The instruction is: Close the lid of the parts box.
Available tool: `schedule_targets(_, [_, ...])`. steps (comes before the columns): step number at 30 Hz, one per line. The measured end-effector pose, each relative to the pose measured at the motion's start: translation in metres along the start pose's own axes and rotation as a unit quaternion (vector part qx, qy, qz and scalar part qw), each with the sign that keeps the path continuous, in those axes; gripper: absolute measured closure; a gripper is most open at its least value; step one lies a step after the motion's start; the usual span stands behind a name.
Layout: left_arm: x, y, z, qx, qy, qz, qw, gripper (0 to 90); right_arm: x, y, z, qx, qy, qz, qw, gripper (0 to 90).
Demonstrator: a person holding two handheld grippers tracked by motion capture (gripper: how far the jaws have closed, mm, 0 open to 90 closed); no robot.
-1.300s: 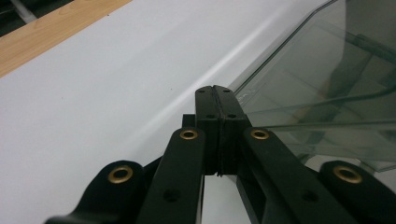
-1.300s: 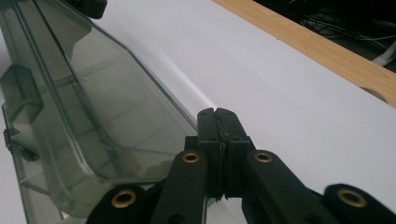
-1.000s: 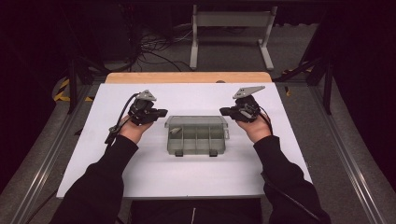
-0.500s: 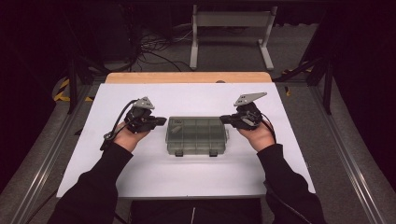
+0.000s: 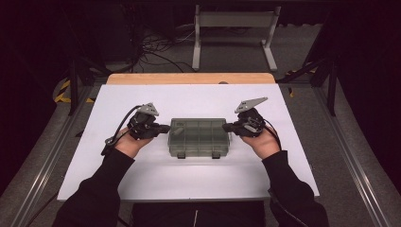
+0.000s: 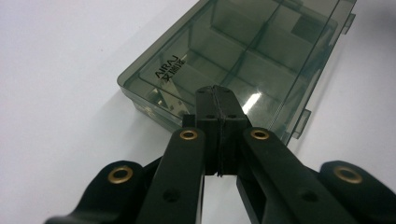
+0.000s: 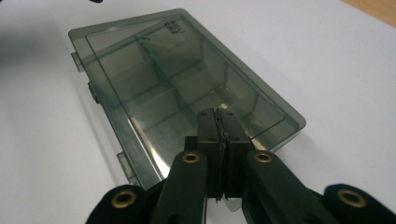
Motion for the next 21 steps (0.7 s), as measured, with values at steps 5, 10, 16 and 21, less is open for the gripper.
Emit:
schedule_targets(5, [0.002, 0.006, 0.003, -0.002, 0.007, -0.017, 0.9998, 89.7, 0.004, 0.005, -0.002, -0.001, -0.003, -0.018, 0.9998, 89.1])
schedule_targets(10, [0.004, 0.009, 0.005, 0.000, 0.009, -0.026, 0.9996, 89.7, 0.009, 0.008, -0.003, -0.003, -0.005, -0.031, 0.9995, 89.1])
schedule_targets(16, [0.008, 0.014, 0.008, 0.003, 0.016, -0.041, 0.9990, 89.7, 0.014, 0.012, -0.006, -0.003, -0.006, -0.045, 0.9990, 89.1])
schedule_targets(21, [0.010, 0.016, 0.009, 0.000, 0.022, -0.048, 0.9986, 89.7, 0.015, 0.015, -0.011, -0.005, -0.013, -0.057, 0.9983, 89.0])
Point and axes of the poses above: each handheld gripper's, and its own axes: y roughly forward along the jaws, x roughly out of its underside, z roughly to its right, the point moved 9 cm from there along y, roughly forward along the jaws, and after that the axes turned 13 degrees about -z, right-handed, at the moved point
